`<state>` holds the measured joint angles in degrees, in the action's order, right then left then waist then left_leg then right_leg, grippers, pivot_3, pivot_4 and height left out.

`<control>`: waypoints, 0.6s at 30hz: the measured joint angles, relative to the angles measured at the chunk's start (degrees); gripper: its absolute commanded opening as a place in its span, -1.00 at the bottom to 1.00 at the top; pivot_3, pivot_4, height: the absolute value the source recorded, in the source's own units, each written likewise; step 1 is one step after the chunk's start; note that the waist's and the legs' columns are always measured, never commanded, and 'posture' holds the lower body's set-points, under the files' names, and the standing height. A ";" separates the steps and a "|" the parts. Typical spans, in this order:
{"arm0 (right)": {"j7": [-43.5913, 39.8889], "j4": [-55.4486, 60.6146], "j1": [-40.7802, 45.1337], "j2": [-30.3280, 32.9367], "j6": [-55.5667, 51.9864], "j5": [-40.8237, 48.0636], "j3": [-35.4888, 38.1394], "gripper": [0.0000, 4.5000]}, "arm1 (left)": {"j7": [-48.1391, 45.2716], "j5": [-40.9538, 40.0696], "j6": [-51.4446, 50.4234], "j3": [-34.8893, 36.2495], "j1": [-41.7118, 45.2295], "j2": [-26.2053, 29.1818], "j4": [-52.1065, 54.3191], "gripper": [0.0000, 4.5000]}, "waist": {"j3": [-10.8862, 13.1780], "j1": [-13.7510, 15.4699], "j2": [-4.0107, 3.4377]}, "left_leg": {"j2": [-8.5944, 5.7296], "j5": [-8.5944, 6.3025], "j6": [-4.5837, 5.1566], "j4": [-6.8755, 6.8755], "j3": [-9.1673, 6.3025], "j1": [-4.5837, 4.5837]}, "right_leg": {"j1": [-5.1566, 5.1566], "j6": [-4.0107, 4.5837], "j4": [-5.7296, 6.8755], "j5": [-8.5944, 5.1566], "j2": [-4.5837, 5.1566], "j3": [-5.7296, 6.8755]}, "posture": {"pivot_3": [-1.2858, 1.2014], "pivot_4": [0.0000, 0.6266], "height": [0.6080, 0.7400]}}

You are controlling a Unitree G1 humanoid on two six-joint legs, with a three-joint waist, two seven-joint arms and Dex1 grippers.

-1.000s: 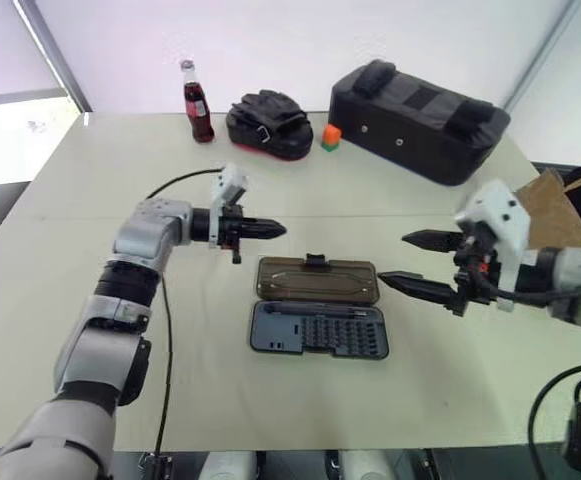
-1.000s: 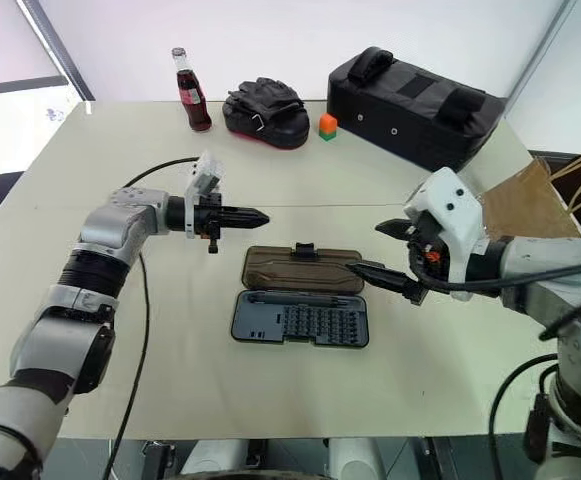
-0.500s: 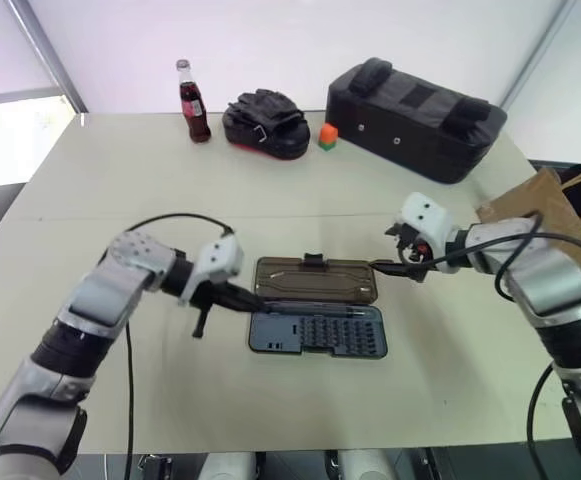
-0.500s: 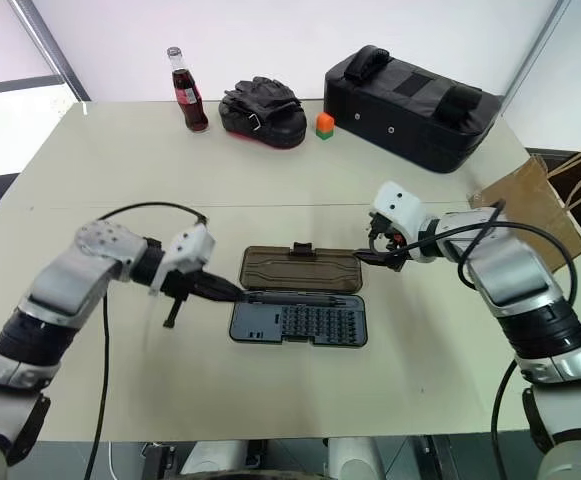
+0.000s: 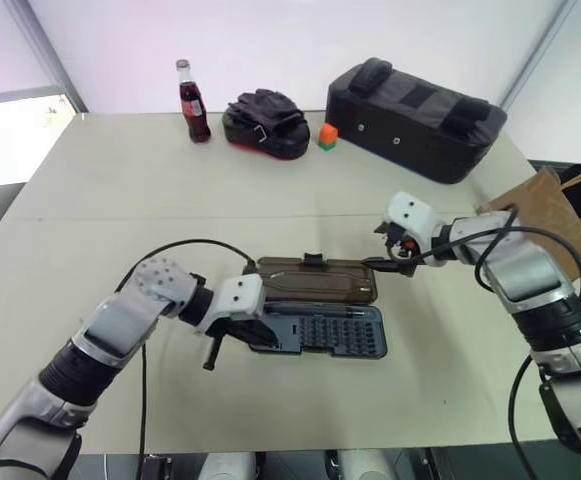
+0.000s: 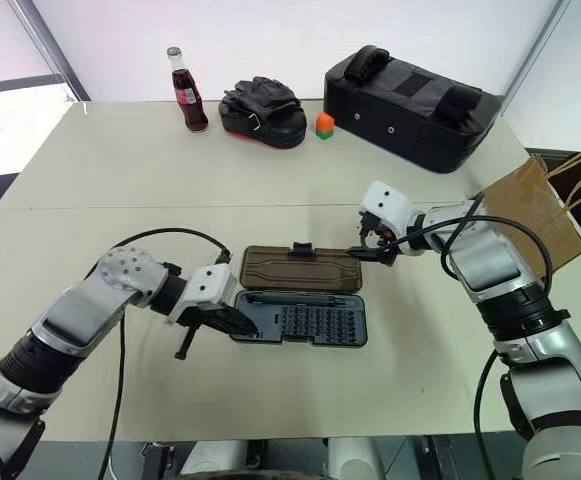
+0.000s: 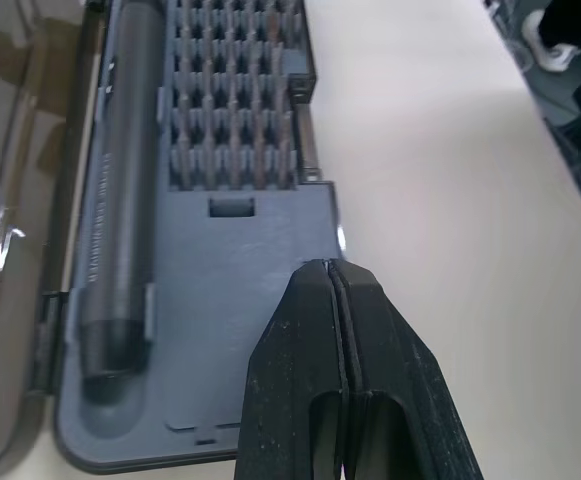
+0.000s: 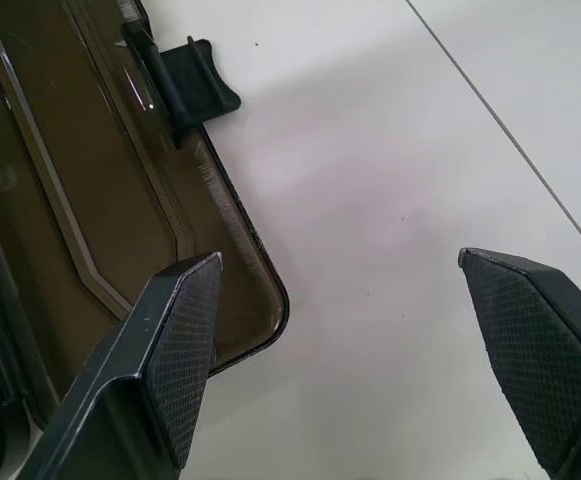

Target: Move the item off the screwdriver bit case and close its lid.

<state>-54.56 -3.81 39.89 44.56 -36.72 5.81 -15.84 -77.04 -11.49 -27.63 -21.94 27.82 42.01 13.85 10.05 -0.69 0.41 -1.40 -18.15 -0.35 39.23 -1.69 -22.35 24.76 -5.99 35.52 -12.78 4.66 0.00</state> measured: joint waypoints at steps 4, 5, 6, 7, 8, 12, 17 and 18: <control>-1.23 -2.23 0.53 -1.39 0.71 -1.28 -1.75 0.75 | 0.81 2.18 0.27 -2.11 -0.02 0.19 0.04 -1.00 | 0.00 -0.11 0.00 | -0.02 0.00 0.00 0.00 0.01 0.01 | 0.00 0.00 0.02 0.00 -0.01 0.00 | 0.03 -0.52 1.00; -1.75 -2.88 0.92 -1.72 0.87 -1.60 -2.12 0.75 | 0.85 2.55 0.65 -2.22 0.00 0.41 0.20 -1.00 | 0.00 -0.14 0.00 | -0.02 0.00 0.00 0.00 0.01 0.03 | 0.00 0.00 0.03 0.00 -0.01 0.00 | 0.03 -0.52 1.00; -2.43 -3.58 1.62 -2.10 1.12 -2.11 -2.64 0.75 | 0.86 2.99 1.11 -2.38 0.01 0.83 0.50 -1.00 | 0.00 -0.20 -0.01 | -0.01 0.00 0.00 0.00 0.01 0.04 | 0.00 0.00 0.04 0.00 -0.01 0.00 | 0.03 -0.52 1.00; -2.92 -4.01 2.19 -2.32 1.37 -2.42 -3.15 0.75 | 0.86 3.37 1.59 -2.60 0.01 1.09 0.76 -1.00 | -0.01 -0.22 -0.02 | -0.01 0.00 0.00 0.00 0.01 0.06 | -0.01 0.00 0.04 0.00 -0.02 -0.01 | 0.03 -0.52 1.00; -3.70 -4.94 3.00 -2.73 1.97 -2.82 -3.71 0.75 | 0.91 3.67 2.20 -2.79 0.00 1.32 0.89 -1.00 | -0.01 -0.24 -0.02 | -0.01 0.00 0.00 0.00 0.01 0.08 | -0.02 0.00 0.05 0.00 -0.02 -0.01 | 0.03 -0.52 1.00; -5.00 -10.89 6.48 -5.57 4.09 -4.85 -5.79 0.75 | 1.48 3.97 2.40 -3.03 -0.01 1.31 0.86 -1.00 | -0.02 -0.29 -0.03 | -0.01 0.00 0.00 0.00 0.03 0.24 | -0.16 0.01 0.07 0.00 -0.02 -0.01 | 0.03 -0.52 1.00; -8.23 -20.13 10.46 -9.77 6.53 -6.74 -8.05 0.35 | 2.55 4.03 3.21 -3.02 -0.66 0.74 0.83 -1.00 | -0.03 -0.09 -0.04 | -0.01 0.00 0.00 0.00 0.01 0.30 | -0.24 0.01 0.06 0.00 -0.01 -0.01 | 0.03 -0.52 1.00; -9.76 -21.44 11.14 -10.39 6.78 -6.74 -8.30 0.14 | 2.80 4.03 3.33 -2.96 -0.85 0.63 0.86 -1.00 | -0.04 -0.08 -0.04 | -0.01 0.00 0.00 0.00 0.01 0.31 | -0.26 0.01 0.05 0.00 0.00 -0.01 | 0.03 -0.52 1.00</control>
<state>-64.32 -25.25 51.03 34.17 -29.94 -0.93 -24.15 -74.24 -7.46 -24.30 -24.90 26.97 42.64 14.71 10.01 -0.76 0.37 -1.41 -18.14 -0.36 39.23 -1.68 -22.04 24.49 -5.98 35.57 -12.78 4.66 -0.01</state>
